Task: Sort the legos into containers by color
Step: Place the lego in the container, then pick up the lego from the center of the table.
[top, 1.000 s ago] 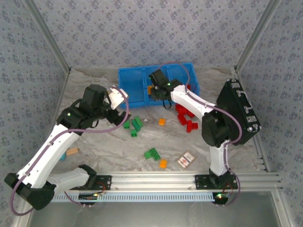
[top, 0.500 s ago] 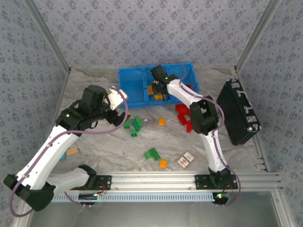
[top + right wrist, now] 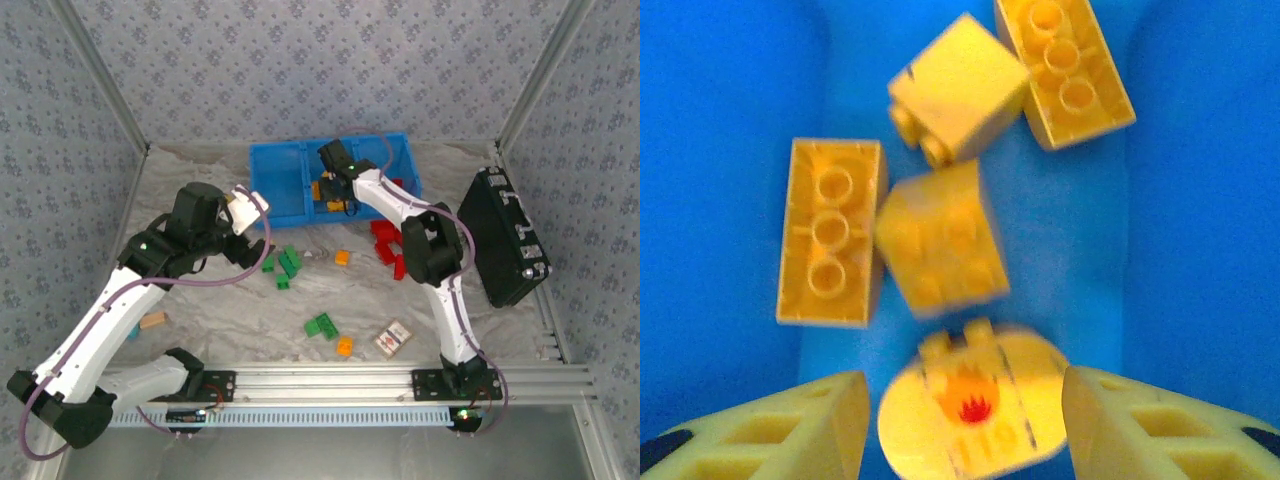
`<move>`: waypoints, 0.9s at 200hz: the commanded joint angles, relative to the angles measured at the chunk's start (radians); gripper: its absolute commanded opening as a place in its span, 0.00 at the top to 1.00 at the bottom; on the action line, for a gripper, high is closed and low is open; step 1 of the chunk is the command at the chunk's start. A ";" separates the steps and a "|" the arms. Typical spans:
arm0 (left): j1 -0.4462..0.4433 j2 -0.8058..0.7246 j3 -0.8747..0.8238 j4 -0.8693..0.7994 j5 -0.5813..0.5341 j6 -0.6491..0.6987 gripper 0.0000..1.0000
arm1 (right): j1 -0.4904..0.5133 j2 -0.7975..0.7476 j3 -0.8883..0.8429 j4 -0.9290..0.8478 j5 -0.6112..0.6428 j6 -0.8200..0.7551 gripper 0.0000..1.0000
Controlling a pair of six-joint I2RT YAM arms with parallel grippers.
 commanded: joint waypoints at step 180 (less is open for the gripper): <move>-0.026 -0.096 -0.018 0.022 0.082 -0.043 0.00 | 0.195 -0.299 -0.532 0.010 0.073 0.342 0.30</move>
